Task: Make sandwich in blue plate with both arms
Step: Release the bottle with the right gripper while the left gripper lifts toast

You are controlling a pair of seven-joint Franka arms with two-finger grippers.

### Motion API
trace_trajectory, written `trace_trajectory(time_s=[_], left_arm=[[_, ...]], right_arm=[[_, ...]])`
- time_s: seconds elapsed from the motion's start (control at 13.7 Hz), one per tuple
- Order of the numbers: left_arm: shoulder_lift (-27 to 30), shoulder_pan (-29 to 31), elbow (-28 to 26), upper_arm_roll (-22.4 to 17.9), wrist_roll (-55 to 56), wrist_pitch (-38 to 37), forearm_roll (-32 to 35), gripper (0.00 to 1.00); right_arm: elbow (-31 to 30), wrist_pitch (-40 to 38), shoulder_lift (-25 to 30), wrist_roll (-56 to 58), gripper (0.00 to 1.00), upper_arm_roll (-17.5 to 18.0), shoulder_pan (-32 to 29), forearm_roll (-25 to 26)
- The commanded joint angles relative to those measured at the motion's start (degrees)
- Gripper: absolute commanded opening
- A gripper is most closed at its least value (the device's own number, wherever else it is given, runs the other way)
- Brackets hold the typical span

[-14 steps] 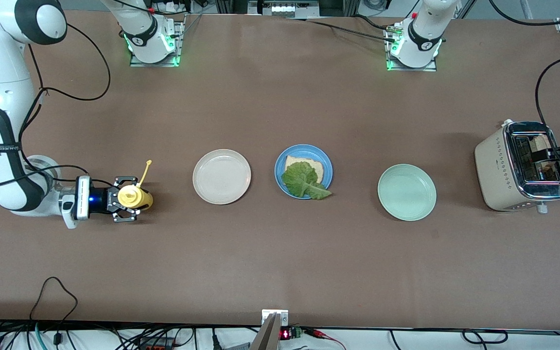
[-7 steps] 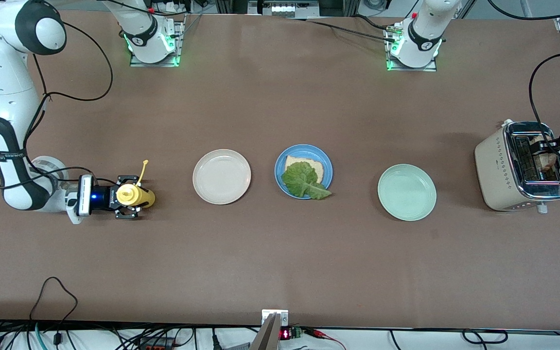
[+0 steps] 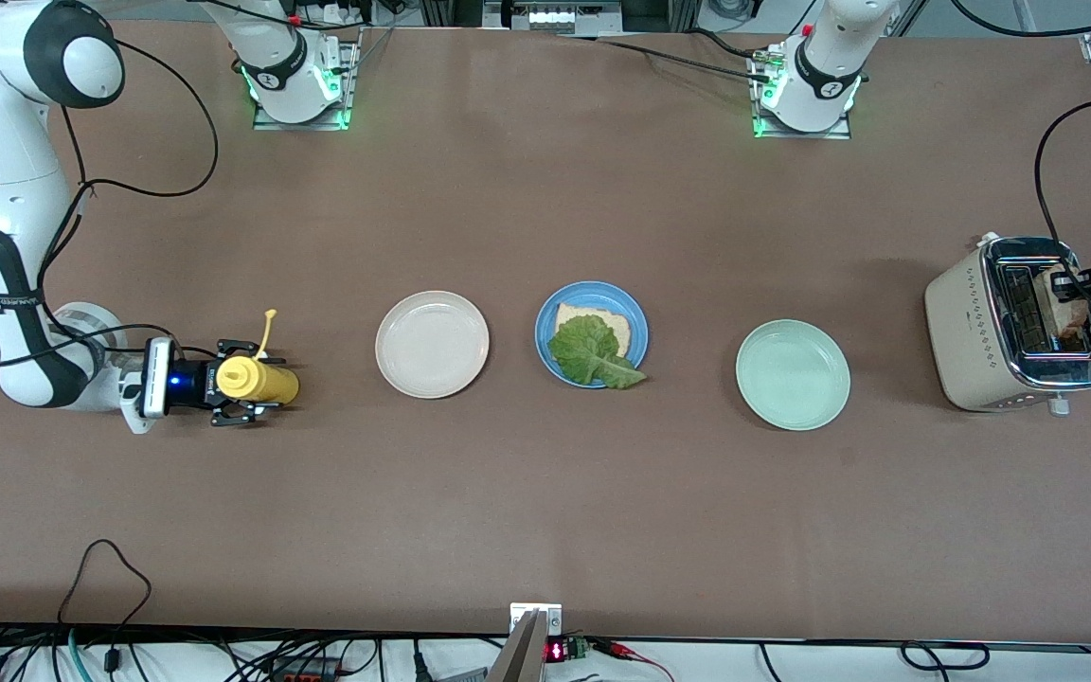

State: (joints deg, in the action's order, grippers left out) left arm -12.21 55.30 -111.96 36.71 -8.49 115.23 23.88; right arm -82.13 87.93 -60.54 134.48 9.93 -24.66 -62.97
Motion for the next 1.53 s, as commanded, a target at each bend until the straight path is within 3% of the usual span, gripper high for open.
trace_trajectory(time_s=[0.0, 0.37, 0.66, 1.1, 1.31, 1.46], left_arm=[[1.05, 0.51, 5.06, 0.91, -2.41, -6.47, -0.77, 0.0], [0.97, -0.63, 14.22, 4.15, -2.94, -15.46, -5.86, 0.0], [-0.08, -3.26, 21.68, 9.6, -2.15, -21.88, -6.22, 0.0], [-1.49, -16.7, 22.58, 9.87, -1.19, -25.49, -7.88, 0.0], [-4.73, -19.95, 22.58, 9.87, 1.9, -25.5, -14.2, 0.0], [-7.64, -22.15, 22.49, 9.88, 3.12, -25.06, -22.0, 0.0]], right_arm=[[0.91, -1.1, 0.42, 0.69, 1.0, 0.88, -2.49, 4.07], [1.7, -1.71, 4.54, -1.32, 1.0, 0.71, -6.01, 12.33], [1.62, -0.75, 15.07, -10.53, 1.0, -0.17, -5.58, 24.62], [0.83, 2.86, 29.93, -38.45, 1.0, -0.08, -3.12, 40.8], [0.57, 3.99, 35.47, -53.75, 1.0, -0.08, 0.66, 48.01], [0.3, 4.09, 38.55, -66.04, 1.0, -0.08, 3.38, 51.97]])
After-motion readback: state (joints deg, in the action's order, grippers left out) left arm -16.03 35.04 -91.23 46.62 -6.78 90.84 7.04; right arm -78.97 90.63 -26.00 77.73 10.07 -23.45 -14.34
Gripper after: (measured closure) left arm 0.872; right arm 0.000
